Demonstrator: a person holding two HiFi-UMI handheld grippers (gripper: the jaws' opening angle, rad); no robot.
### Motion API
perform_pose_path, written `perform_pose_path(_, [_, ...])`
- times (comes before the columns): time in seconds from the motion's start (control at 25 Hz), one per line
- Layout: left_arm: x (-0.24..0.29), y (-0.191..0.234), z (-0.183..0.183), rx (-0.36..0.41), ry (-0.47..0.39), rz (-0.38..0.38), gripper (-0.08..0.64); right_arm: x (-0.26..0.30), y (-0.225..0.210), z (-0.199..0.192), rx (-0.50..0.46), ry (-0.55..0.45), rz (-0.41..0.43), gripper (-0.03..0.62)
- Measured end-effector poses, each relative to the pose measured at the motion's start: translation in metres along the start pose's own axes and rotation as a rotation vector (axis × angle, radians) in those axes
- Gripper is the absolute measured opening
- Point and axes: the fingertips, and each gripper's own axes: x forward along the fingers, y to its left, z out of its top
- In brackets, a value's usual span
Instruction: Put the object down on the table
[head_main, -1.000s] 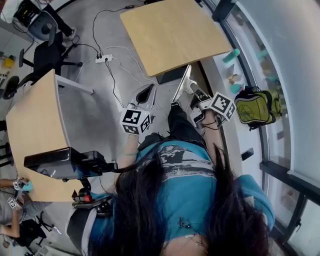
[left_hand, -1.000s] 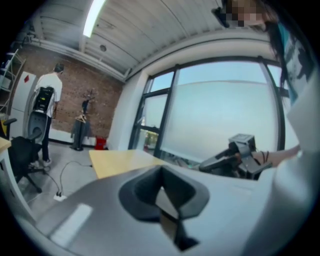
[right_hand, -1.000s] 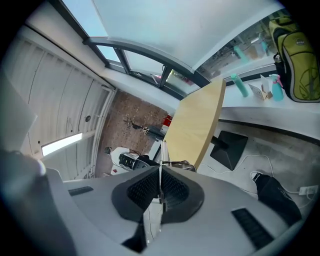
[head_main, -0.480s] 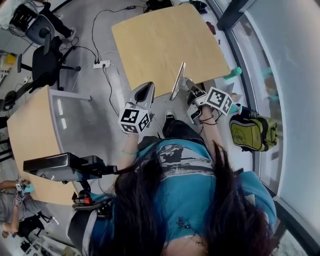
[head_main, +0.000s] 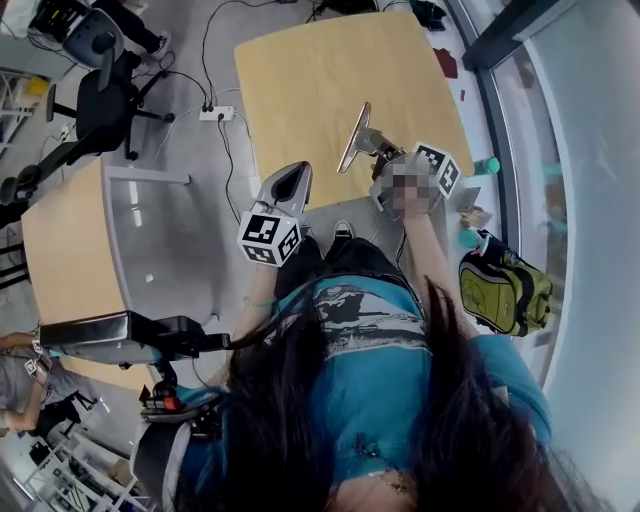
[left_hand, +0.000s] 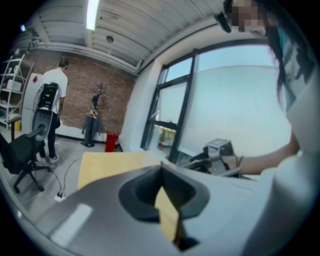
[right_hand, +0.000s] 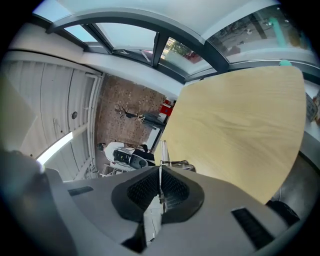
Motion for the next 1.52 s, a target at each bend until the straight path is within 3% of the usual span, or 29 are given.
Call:
perform_pose_path(0.36, [0.004, -0.004, -0.001, 0.035, 0.019, -0.025, 0.003, 0.043, -0.03, 0.041, -0.022, -0.01, -0.103, 0.014])
perform_pose_path(0.64, [0.012, -0.009, 0.006, 0.07, 0.005, -0.07, 0.003, 0.065, -0.06, 0.051, -0.008, -0.011, -0.187, 0.014])
perform_pose_path(1.44, [0.004, 0.0, -0.01, 0.077, 0.036, -0.069, 0.002, 0.086, -0.089, 0.047, 0.025, 0.009, -0.211, 0.017])
perform_pose_path(1.52, [0.003, 0.001, -0.011, 0.075, 0.036, -0.067, 0.003, 0.086, -0.091, 0.049, 0.022, 0.003, -0.217, 0.048])
